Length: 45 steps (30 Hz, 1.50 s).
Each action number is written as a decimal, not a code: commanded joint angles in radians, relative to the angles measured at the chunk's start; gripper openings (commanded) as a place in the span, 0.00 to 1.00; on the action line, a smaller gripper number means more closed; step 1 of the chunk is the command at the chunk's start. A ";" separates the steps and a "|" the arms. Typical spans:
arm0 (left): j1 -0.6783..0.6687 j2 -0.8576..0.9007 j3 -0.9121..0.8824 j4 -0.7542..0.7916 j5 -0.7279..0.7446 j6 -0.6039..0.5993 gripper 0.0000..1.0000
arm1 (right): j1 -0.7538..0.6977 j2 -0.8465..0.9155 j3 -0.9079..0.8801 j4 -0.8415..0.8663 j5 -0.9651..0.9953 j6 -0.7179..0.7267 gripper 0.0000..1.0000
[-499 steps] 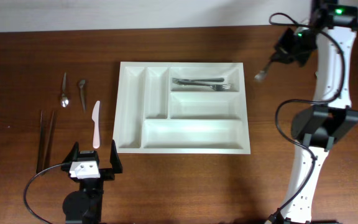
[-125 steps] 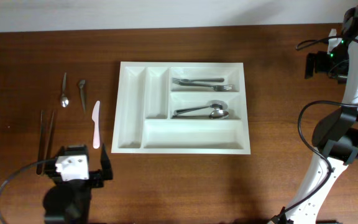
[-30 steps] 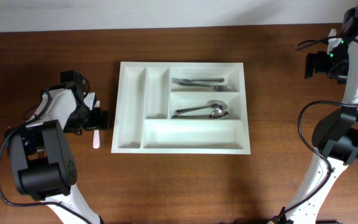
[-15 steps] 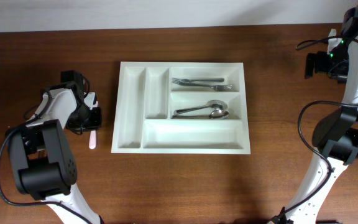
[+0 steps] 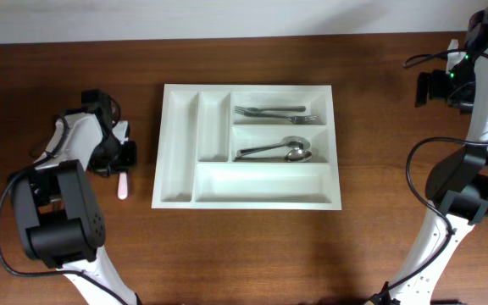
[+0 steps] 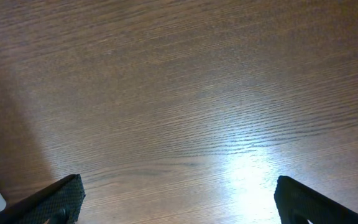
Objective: Pack container
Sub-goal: 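Carry the knife into the tray's narrow left compartment and release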
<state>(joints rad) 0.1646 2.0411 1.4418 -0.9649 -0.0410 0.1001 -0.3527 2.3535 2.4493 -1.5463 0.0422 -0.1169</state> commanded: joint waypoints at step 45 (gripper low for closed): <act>-0.464 0.006 0.425 -0.066 0.164 -0.399 0.11 | -0.001 -0.004 -0.004 0.000 -0.006 -0.006 0.99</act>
<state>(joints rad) -0.2981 2.0418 1.8488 -1.0325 0.1310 -0.2855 -0.3527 2.3535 2.4493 -1.5463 0.0422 -0.1165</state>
